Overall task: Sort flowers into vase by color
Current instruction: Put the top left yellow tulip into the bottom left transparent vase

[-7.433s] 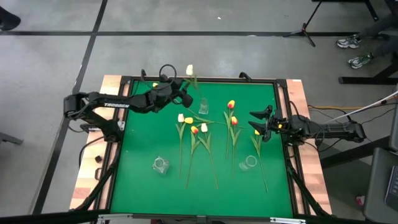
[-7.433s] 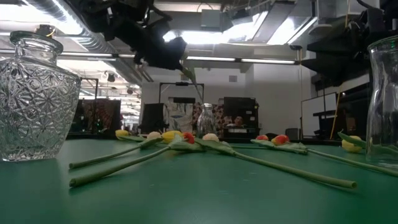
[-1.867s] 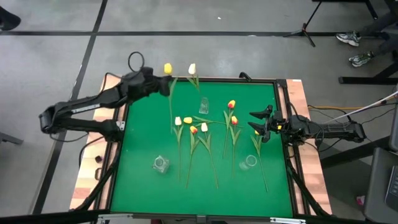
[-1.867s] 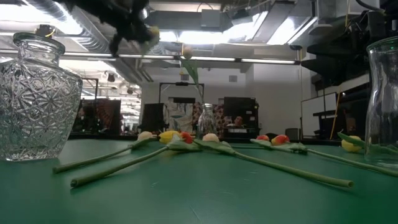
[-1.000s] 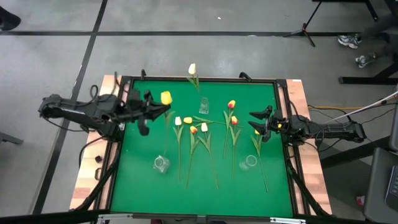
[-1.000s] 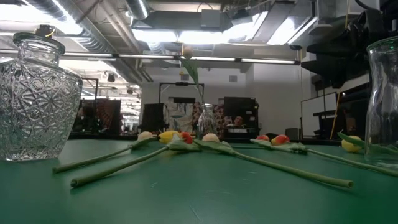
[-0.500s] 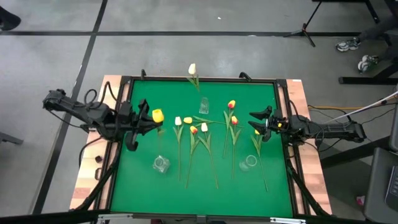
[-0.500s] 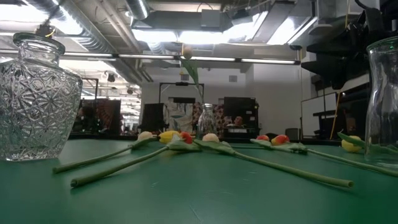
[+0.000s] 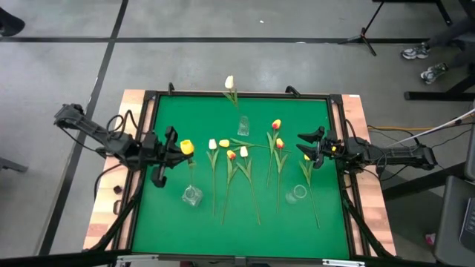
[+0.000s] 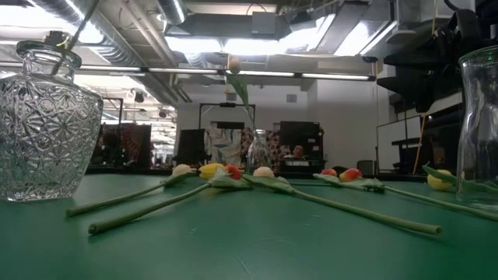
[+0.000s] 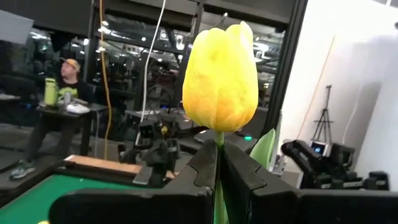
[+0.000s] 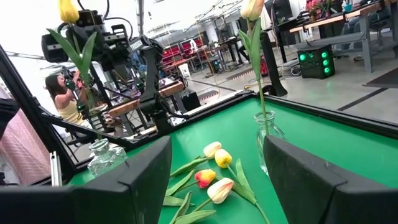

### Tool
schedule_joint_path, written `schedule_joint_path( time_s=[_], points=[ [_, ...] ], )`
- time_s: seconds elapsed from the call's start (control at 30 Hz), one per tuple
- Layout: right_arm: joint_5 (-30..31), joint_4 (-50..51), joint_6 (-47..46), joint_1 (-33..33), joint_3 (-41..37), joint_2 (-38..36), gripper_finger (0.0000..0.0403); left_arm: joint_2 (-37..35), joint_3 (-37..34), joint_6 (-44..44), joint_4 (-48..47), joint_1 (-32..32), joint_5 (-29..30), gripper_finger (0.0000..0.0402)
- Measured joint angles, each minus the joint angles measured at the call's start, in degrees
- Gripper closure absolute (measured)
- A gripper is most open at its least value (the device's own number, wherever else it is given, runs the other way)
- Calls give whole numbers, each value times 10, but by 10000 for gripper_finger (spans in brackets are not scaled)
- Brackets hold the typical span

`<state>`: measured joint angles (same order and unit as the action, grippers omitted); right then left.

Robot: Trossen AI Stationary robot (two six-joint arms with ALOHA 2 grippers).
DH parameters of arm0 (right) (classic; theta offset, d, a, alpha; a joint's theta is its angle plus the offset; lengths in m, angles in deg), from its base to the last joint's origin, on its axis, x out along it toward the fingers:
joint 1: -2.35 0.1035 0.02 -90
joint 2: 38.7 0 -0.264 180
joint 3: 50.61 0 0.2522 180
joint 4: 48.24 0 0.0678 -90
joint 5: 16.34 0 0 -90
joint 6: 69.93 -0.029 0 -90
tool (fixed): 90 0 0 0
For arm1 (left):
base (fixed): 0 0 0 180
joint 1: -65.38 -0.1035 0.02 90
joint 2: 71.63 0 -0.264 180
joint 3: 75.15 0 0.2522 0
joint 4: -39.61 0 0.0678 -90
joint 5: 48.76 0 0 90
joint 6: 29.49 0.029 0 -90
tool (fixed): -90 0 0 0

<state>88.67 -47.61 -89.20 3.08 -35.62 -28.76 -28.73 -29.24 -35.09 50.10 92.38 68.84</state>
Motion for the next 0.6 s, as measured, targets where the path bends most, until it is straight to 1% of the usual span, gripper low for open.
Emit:
schedule_joint_path(
  time_s=[0.2,0.5,0.6],
  points=[
    [0,0,0,0,0,0,150,-8,-33,-3,25,15,18,393],
    [0,0,0,0,0,0,150,-25,-103,-2,105,35,60,393],
    [0,0,0,0,0,0,150,-30,-118,-2,127,35,63,393]
  ],
)
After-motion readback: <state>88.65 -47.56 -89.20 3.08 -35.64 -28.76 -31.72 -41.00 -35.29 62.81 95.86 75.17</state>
